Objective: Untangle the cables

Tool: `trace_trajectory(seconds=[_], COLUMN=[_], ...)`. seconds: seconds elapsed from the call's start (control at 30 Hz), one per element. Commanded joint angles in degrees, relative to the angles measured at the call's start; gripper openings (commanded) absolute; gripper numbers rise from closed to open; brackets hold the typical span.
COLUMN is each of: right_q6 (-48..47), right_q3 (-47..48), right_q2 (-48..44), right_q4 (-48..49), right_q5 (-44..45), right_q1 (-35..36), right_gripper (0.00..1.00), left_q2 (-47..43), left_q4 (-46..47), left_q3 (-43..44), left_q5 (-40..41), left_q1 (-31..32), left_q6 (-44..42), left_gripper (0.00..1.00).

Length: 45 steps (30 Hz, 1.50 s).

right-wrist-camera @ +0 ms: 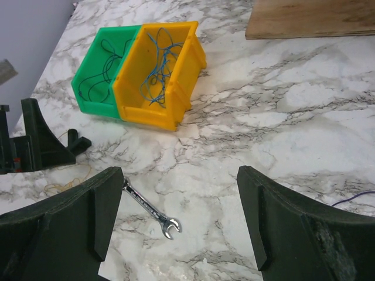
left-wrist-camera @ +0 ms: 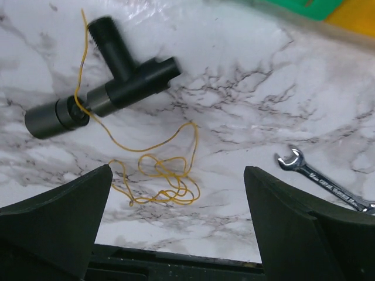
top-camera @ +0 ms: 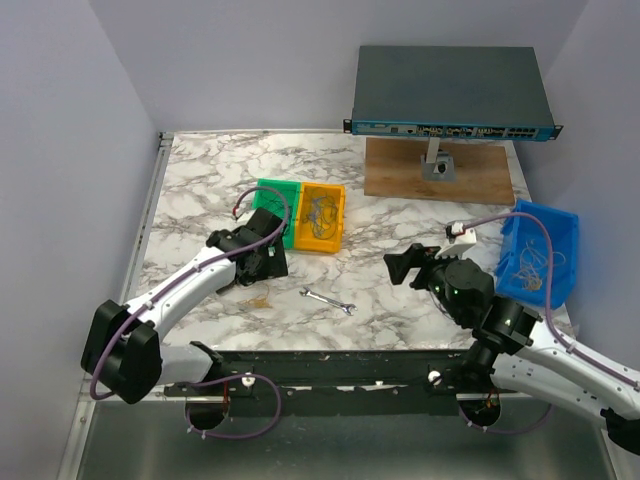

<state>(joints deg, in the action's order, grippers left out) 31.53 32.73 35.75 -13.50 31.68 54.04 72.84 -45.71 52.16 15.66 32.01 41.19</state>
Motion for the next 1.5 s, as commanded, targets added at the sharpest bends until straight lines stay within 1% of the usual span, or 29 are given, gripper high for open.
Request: trace_trajectory(seconds=[0.0,0.07,0.1,0.13,0.27,0.3,0.4,0.47,0.5,0.57,0.6,0.63,0.67,0.83,0.93,1.0,1.07,1.1,1.17,1.23,1.27,1.3,1.33,1.37,1.4,1.47], right_q6=[0.49,0.56,0.57,0.68,0.85,0.97,1.79,2.49,2.83,3.10,3.16,3.03,3.05,3.35,1.85,1.44,1.48,1.53,1.67,1.88,1.97,2.28,2.69,2.99,3.20,3.20], right_q3=[0.24,0.20,0.22,0.19,0.04,-0.06,-0.31,-0.40,-0.48,-0.36,-0.22,-0.06,0.09,-0.19,-2.18,-3.74,-5.29,-5.75,-6.69,-7.18,-7.43,-7.65,-7.68,-7.61,-7.62,-7.39], right_q2=[-1.14,-1.37,-1.46,-1.55,-1.69,-1.62,-0.92,-0.06,0.46,2.03,2.95,3.64,4.24,4.65,4.78,5.68,6.92,7.49,8.55,9.11,9.08,9.01,8.97,8.90,8.90,9.35], right_q4=[-1.62,-1.62,-1.71,-1.77,-2.14,-2.23,-2.54,-2.61,-2.59,-2.57,-2.50,-2.52,-2.50,-1.31,2.72,6.39,9.51,10.86,12.85,12.90,12.94,12.89,12.82,12.02,11.61,10.84], right_q5=[-1.57,-1.65,-1.71,-1.80,-1.71,-1.74,-2.03,-2.96,-3.86,-5.93,-7.26,-8.31,-9.42,-13.48,-21.99,-28.23,-33.98,-36.13,-37.56,-36.28,-35.22,-33.61,-31.98,-29.54,-28.37,-27.34], right_q1=[0.05,0.08,0.01,0.06,0.01,0.02,0.07,0.01,0.06,0.02,0.02,0.01,0.03,0.08,0.06,0.01,0.03,0.08,0.06,0.01,0.01,0.02,0.06,0.04,0.07,0.02], right_gripper=[0.87,0.87,0.87,0.87,0.87,0.87,0.87,0.87,0.87,0.87,0.87,0.87,0.87,0.87,0.88,0.91,0.96,1.00,1.00,1.00,1.00,1.00,1.00,1.00,1.00,1.00], left_q2=[-0.41,0.81,1.50,2.10,4.84,5.40,6.28,6.13,5.79,4.50,3.66,2.90,2.22,-0.33,-1.43,-2.05,-2.39,-2.48,-2.23,-1.56,-1.03,-0.51,0.22,0.59,0.74,0.04], left_q4=[-1.46,-1.55,-0.89,-0.41,2.83,3.81,7.04,9.14,10.02,11.84,12.47,12.99,13.05,12.25,14.07,16.93,20.20,22.11,25.44,28.39,29.66,30.55,30.74,30.03,29.29,27.50], left_q3=[-3.72,-4.70,-5.40,-5.98,-7.81,-8.07,-8.70,-9.00,-9.01,-8.85,-8.63,-8.34,-7.71,-3.82,-2.07,-1.54,-1.45,-1.53,-1.32,-0.74,-0.22,0.44,1.16,2.18,2.85,3.41], left_q5=[3.61,3.73,3.36,2.86,0.27,-0.82,-4.20,-7.00,-7.97,-9.75,-10.62,-11.51,-12.01,-15.40,-19.05,-21.92,-25.36,-27.28,-30.83,-33.32,-34.38,-35.61,-35.99,-35.18,-34.00,-31.14], left_q1=[0.16,0.11,0.16,0.16,0.09,0.08,0.16,0.45,0.94,2.15,2.86,3.45,4.00,6.58,8.76,9.82,10.40,10.68,11.08,11.55,11.94,12.38,12.83,13.19,13.42,13.60], left_q6=[9.97,11.66,11.97,12.43,12.54,12.34,10.93,9.55,8.70,7.14,6.18,5.41,4.73,0.75,-1.41,-2.47,-2.35,-2.27,-1.62,-1.25,-1.19,-1.37,-1.46,-1.51,-1.75,-2.00], left_gripper=[0.99,0.98,0.96,0.92,0.81,0.79,0.68,0.54,0.42,0.23,0.16,0.06,0.00,0.00,0.00,0.00,0.00,0.00,0.03,0.06,0.12,0.27,0.48,0.72,0.83,0.93])
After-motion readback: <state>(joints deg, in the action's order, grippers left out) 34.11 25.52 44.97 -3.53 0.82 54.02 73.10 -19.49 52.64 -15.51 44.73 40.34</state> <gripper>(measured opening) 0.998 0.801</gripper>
